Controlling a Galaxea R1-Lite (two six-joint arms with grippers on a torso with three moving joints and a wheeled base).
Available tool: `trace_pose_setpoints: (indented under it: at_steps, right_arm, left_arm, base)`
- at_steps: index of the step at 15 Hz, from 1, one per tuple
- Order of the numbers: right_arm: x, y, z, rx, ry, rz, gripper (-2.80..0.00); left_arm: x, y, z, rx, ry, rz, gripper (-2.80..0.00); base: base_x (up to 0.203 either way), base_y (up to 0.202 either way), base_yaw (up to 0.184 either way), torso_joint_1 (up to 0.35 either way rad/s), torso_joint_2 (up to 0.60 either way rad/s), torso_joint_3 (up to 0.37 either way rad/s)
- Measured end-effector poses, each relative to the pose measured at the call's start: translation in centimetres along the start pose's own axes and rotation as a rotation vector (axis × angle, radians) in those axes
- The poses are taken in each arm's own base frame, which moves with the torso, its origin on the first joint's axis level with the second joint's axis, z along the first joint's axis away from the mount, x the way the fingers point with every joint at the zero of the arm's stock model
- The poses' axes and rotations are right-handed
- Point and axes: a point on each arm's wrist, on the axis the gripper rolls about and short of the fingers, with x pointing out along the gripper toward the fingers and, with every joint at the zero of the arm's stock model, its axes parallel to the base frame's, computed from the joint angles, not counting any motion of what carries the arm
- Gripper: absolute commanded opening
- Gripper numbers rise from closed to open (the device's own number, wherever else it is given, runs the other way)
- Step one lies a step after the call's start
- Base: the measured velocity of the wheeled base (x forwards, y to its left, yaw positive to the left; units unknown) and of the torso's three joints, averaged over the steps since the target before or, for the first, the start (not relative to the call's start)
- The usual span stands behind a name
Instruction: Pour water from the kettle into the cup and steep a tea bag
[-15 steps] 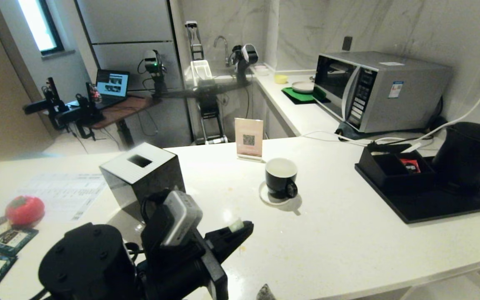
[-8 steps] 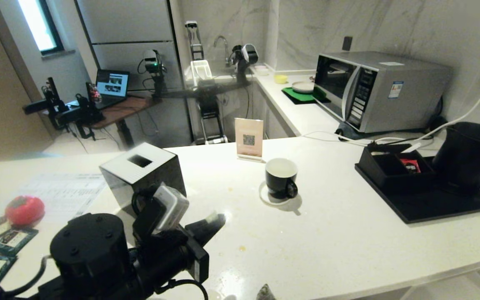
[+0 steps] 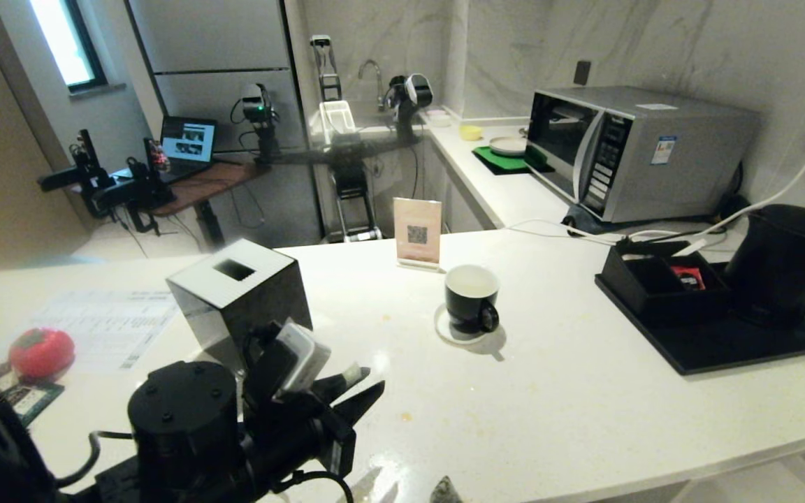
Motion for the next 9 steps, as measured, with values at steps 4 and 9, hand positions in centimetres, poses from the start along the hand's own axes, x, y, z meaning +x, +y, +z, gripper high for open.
trace_pose_setpoints:
  at_steps: [4,9]
  right_arm:
    - [0.0,0.0,0.0,-0.001,0.0,0.0,-2.8]
    - [0.0,0.0,0.01,0.0,-0.001,-0.001,-2.8]
  left_arm:
    - [0.45,-0.02,-0.18,-0.011,-0.013,0.001,0.0]
    - [0.42,0.16,-0.69,-0.009,0.011,0.01,0.0]
  base:
    - [0.0,0.0,0.0,0.0,0.0,0.0]
    - [0.0,0.0,0.0,0.0,0.0,0.0]
